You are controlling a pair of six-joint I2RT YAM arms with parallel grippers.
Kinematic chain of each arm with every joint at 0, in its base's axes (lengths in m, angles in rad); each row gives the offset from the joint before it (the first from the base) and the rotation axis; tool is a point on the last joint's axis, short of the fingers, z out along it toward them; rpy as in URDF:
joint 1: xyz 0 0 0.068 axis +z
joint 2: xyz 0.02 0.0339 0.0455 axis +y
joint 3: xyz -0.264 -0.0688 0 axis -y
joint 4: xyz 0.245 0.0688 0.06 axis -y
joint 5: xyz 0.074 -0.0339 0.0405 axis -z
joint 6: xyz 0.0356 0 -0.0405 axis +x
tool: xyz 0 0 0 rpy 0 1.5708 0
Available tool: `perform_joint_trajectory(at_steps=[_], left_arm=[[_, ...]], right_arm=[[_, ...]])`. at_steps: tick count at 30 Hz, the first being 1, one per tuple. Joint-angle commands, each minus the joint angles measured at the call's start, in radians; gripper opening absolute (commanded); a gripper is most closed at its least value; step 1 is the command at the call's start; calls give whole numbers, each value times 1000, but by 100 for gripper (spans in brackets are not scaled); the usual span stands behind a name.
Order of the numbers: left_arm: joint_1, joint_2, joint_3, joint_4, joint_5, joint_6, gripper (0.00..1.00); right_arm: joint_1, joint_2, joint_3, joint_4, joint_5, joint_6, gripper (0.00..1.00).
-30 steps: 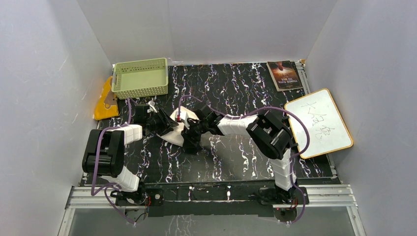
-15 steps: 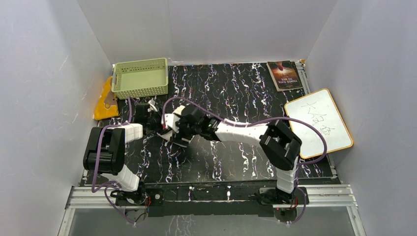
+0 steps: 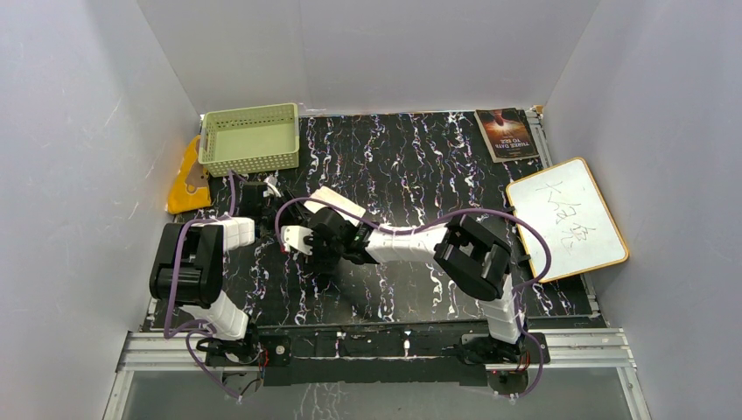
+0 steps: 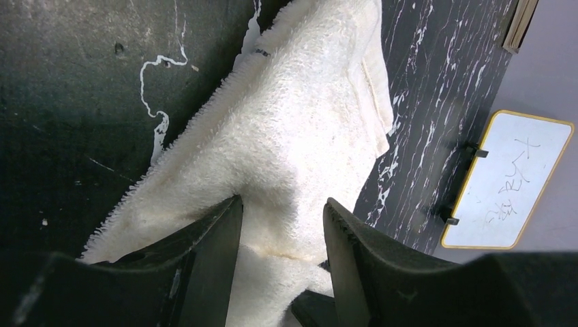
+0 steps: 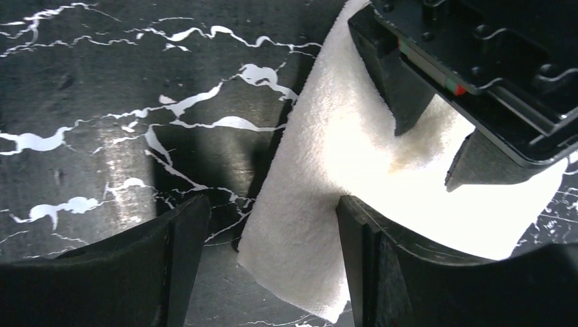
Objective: Roll the towels
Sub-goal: Roll the towel at the center of the board.
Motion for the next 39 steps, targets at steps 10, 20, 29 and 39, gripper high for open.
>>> perform_joint_trajectory(at_steps=[10, 20, 29, 39], left_arm=[[5, 55, 0, -107, -71, 74, 47], [5, 7, 57, -178, -59, 73, 47], [132, -131, 326, -470, -31, 191, 62], [200, -276, 262, -487, 83, 250, 64]], right_arm=[[-21, 84, 24, 81, 68, 54, 58], [-87, 144, 7, 21, -69, 155, 38], [-150, 21, -182, 150, -347, 397, 16], [-210, -76, -280, 342, -529, 890, 0]])
